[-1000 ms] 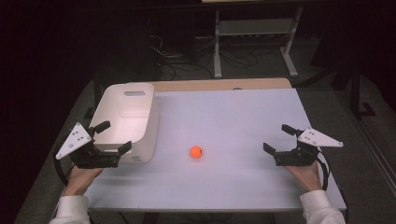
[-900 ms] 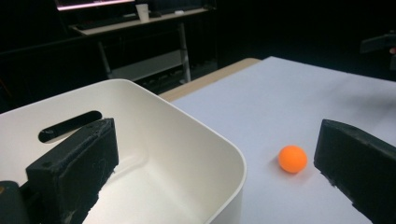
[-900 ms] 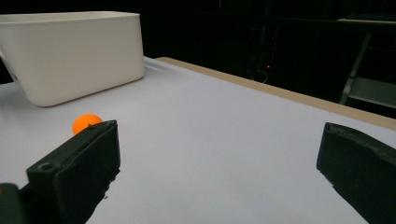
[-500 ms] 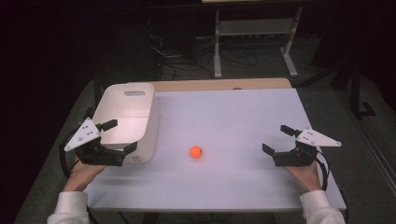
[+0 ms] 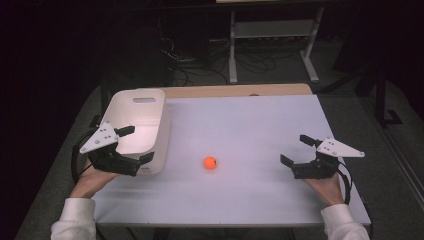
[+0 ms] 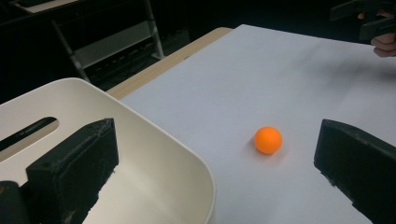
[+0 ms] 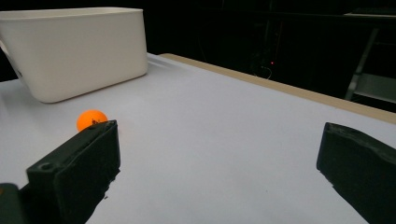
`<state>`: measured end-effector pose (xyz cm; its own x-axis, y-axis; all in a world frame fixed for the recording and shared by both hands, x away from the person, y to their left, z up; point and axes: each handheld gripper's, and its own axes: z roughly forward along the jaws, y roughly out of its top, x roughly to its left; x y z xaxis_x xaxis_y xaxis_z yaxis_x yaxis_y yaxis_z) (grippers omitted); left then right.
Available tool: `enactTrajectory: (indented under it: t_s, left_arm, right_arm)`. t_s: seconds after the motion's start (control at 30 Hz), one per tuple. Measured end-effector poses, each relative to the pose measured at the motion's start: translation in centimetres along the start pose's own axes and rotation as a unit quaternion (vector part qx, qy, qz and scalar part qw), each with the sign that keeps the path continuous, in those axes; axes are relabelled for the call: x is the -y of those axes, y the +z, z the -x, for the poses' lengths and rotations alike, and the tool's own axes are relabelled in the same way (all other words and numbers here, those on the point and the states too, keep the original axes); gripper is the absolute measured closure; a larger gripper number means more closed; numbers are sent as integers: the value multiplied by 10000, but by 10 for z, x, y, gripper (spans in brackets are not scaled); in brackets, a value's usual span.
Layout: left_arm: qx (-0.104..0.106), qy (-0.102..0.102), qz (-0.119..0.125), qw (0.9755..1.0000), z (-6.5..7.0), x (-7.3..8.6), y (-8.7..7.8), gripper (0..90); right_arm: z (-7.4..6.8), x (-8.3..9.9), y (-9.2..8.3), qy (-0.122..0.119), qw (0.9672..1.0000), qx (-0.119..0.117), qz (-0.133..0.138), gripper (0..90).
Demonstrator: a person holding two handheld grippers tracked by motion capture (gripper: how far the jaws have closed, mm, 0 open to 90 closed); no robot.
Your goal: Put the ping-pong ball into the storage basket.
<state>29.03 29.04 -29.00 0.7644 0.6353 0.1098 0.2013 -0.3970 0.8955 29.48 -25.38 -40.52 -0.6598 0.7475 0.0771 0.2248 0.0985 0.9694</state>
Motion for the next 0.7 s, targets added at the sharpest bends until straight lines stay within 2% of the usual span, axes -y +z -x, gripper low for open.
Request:
enactTrajectory:
  t_s: [0.53,0.7]
  left_arm:
    - [209,242,-299,9990,4,-19,11,0]
    - [370,315,-425,9979,6,-24,15,0]
  right_arm:
    - [0,0,1,6,10000,-23,-28,0]
    - [0,0,1,-20,10000,-24,-41,0]
